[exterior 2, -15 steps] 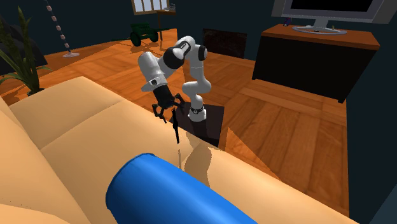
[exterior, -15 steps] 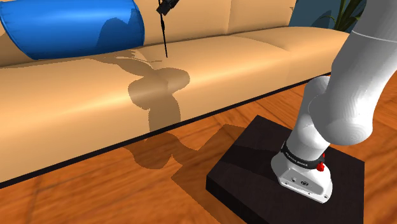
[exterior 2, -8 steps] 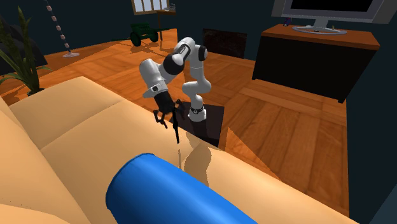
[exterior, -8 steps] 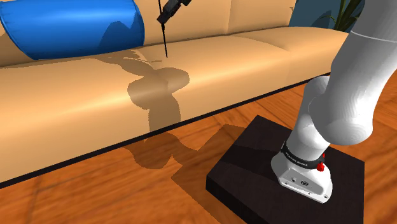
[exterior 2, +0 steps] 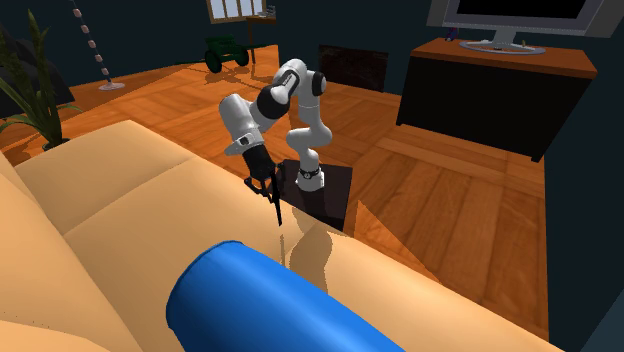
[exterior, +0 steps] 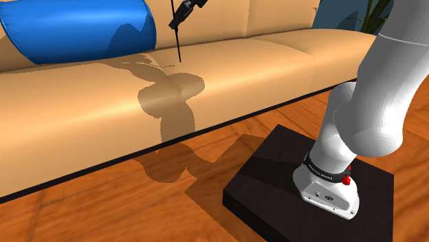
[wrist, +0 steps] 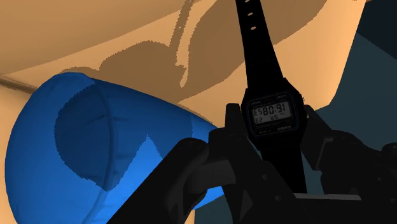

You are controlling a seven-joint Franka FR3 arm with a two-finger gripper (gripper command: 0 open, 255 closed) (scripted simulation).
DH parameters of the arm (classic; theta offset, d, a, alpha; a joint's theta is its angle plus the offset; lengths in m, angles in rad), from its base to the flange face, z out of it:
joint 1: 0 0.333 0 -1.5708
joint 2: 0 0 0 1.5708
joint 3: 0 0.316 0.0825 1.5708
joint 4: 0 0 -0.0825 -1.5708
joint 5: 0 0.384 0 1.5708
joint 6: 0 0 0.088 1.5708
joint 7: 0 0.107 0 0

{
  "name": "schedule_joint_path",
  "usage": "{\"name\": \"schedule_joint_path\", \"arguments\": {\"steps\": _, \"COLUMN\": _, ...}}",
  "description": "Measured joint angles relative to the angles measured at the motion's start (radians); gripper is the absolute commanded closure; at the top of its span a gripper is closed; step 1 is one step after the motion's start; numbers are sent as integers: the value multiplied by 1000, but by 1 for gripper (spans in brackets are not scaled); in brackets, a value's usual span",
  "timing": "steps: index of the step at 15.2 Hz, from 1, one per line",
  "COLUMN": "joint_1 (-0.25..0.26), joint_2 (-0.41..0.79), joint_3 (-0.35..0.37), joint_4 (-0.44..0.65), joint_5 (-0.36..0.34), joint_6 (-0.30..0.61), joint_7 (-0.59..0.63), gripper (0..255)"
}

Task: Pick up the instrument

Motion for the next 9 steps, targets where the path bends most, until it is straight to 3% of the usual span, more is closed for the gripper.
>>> {"name": "schedule_joint_path", "arguments": {"steps": 9, "joint_1": -3, "joint_2": -1, "joint_3": -2, "joint_4": 56, "joint_5": -24, "joint_6": -45, "joint_7": 44, "gripper": 255}}
